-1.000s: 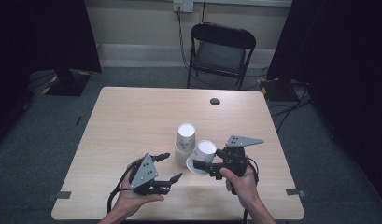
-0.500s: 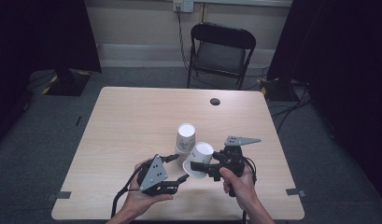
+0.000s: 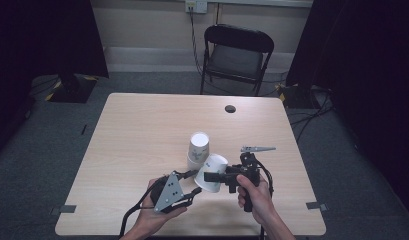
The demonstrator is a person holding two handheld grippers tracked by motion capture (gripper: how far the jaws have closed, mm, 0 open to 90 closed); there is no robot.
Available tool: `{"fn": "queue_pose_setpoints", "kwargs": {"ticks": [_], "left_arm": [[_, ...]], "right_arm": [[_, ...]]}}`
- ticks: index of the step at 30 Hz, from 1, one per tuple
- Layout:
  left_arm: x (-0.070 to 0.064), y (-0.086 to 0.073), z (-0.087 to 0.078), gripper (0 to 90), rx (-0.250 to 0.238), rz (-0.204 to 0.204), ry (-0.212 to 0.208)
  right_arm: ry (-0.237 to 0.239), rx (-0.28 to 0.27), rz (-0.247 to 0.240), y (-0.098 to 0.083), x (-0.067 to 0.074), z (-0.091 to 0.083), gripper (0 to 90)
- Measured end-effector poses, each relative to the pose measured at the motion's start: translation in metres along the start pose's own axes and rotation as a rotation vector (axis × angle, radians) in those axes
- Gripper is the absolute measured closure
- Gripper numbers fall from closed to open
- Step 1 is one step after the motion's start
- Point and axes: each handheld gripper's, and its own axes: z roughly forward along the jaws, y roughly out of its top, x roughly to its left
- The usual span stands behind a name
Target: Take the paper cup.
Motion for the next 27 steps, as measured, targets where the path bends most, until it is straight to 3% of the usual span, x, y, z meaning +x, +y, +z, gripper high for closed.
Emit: {"fn": "queue_pose_setpoints", "kwargs": {"ticks": [1,2,4,9,15,22,27], "left_arm": [[-0.001,0.0,0.0,54.1,0.005,0.02,0.008],[-0.002,0.0,0.0,54.6,-0.001,0.033,0.019],[-0.002,0.0,0.0,56.3,-0.002,0.036,0.022],[-0.002,-0.001,0.0,63.5,0.004,0.046,0.052],[-0.001,-0.003,-0.001,75.1,0.011,0.04,0.081],[-0.001,-0.005,-0.002,81.2,0.023,0.037,0.082],[0.002,-0.006,-0.004,86.2,0.027,0.008,0.069]], "right_arm": [[0.003,0.005,0.014,0.0,-0.001,0.001,31.6],[0.025,0.016,0.06,-0.002,-0.005,0.002,31.8],[0.059,0.019,0.121,-0.003,-0.01,0.003,31.9],[0.091,0.025,0.189,-0.005,-0.016,0.004,32.1],[0.094,0.044,0.219,-0.007,-0.018,0.007,31.4],[0.099,0.056,0.239,-0.008,-0.019,0.01,27.8],[0.123,0.077,0.268,-0.008,-0.019,0.012,23.7]]}}
